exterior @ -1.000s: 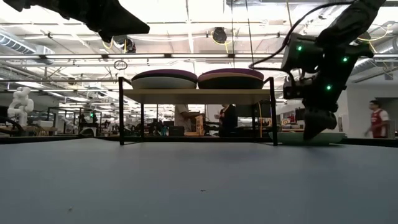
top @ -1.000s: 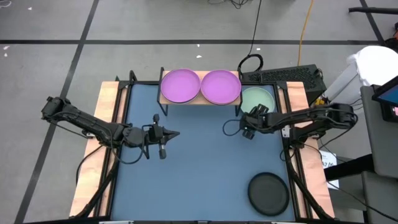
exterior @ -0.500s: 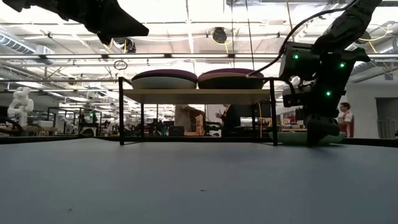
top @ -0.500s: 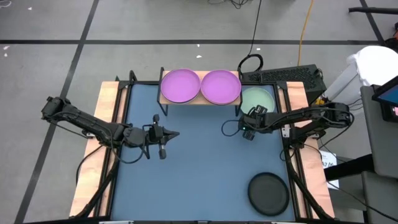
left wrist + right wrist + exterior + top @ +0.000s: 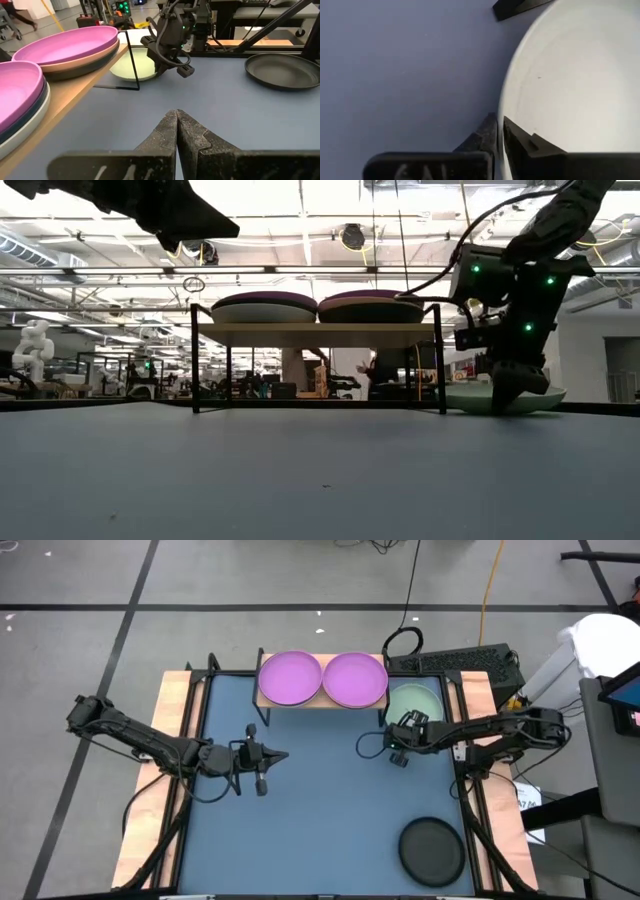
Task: Place and stack plates onto a shelf
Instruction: Stack the green plate on top of the purple plate on the shelf
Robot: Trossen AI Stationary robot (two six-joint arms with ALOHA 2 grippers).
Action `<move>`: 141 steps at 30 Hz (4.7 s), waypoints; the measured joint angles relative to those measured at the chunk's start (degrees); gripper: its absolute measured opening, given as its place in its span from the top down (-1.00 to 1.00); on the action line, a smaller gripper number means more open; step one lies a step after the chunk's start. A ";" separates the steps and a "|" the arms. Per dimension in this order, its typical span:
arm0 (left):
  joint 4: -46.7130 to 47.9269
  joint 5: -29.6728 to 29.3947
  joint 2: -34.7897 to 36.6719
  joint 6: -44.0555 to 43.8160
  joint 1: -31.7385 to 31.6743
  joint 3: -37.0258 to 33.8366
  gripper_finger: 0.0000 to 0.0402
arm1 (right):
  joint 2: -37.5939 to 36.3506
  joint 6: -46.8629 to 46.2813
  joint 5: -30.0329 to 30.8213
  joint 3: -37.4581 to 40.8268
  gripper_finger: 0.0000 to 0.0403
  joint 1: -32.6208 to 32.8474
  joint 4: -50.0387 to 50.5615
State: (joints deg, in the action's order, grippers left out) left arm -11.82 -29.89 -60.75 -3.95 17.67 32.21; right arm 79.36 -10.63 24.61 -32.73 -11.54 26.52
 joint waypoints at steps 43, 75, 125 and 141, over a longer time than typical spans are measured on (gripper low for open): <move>-0.26 -0.04 0.00 -0.31 -0.07 0.02 0.98 | -15.90 -13.72 -11.85 -10.44 1.00 14.95 14.76; 1.87 0.81 -0.02 -5.33 -16.73 9.56 0.98 | -15.94 -2.94 -3.42 -24.28 1.00 34.59 8.10; 21.12 24.35 -25.44 4.13 -39.84 32.02 0.98 | -15.94 15.40 11.55 -24.26 1.00 34.92 -2.72; 21.08 24.38 -25.97 5.42 -39.48 31.89 0.98 | -15.94 15.85 11.38 -24.24 1.00 34.92 -2.70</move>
State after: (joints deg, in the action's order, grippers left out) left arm 9.26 -5.51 -86.72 1.47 -21.81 64.10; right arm 63.42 5.21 35.99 -56.97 23.38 23.81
